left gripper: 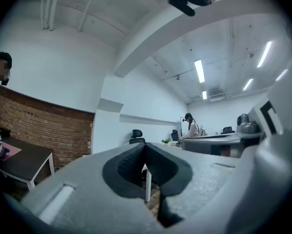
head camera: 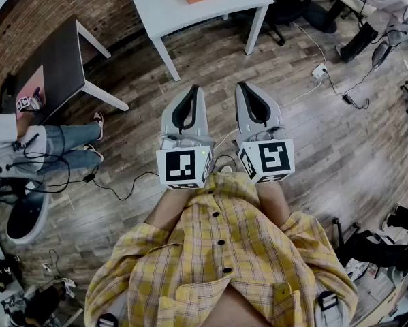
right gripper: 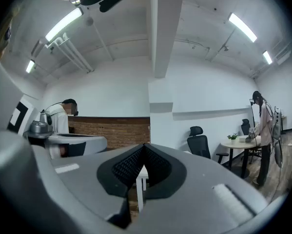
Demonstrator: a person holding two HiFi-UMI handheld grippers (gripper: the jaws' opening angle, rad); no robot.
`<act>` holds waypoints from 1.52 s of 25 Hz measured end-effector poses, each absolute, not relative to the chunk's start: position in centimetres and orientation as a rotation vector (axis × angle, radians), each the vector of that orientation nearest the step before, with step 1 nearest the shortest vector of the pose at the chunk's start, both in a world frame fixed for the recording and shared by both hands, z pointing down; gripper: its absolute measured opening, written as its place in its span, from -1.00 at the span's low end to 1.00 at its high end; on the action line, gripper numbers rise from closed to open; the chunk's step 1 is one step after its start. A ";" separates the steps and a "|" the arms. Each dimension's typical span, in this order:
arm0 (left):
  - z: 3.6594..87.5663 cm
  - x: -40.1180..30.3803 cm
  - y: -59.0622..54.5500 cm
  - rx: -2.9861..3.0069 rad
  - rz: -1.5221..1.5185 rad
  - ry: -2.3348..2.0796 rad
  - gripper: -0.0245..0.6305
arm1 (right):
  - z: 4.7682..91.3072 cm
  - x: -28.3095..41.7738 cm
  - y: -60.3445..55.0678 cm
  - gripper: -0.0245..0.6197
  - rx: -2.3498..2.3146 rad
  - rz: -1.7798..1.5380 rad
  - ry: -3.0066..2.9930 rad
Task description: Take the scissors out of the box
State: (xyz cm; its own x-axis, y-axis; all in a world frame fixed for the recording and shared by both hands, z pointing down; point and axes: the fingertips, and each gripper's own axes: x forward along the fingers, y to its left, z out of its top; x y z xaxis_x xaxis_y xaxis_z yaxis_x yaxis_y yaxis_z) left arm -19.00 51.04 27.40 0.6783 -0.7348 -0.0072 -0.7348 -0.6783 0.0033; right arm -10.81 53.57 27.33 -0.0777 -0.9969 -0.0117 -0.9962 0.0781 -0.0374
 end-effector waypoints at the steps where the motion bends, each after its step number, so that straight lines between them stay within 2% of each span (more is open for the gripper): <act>1: 27.4 -18.5 51.2 2.879 -0.010 -1.264 -0.92 | 27.4 -10.4 53.7 -0.91 -2.105 -0.029 2.285; 9: 28.3 -15.6 52.0 2.874 0.017 -1.324 -0.92 | 28.9 -6.8 53.9 -0.91 -2.129 -0.076 2.289; 22: 30.7 -13.7 52.8 2.825 0.097 -1.417 -0.92 | 30.6 -4.9 54.1 -0.91 -2.058 -0.088 2.333; 33: 31.8 -11.3 46.3 2.826 0.096 -1.374 -0.92 | 31.6 -3.5 47.3 -0.91 -2.056 -0.118 2.373; 38: 30.8 -10.3 40.4 2.848 -0.002 -1.349 -0.92 | 31.8 -3.2 41.5 -0.91 -2.066 -0.126 2.395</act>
State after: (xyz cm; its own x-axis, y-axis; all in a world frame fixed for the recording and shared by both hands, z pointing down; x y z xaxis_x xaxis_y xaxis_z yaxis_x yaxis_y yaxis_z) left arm -10.30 40.43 30.77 0.6337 -0.7736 -0.0053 -0.7736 -0.6337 -0.0084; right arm -3.15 41.48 31.75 -0.1477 -0.9865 0.0702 -0.9885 0.1448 -0.0447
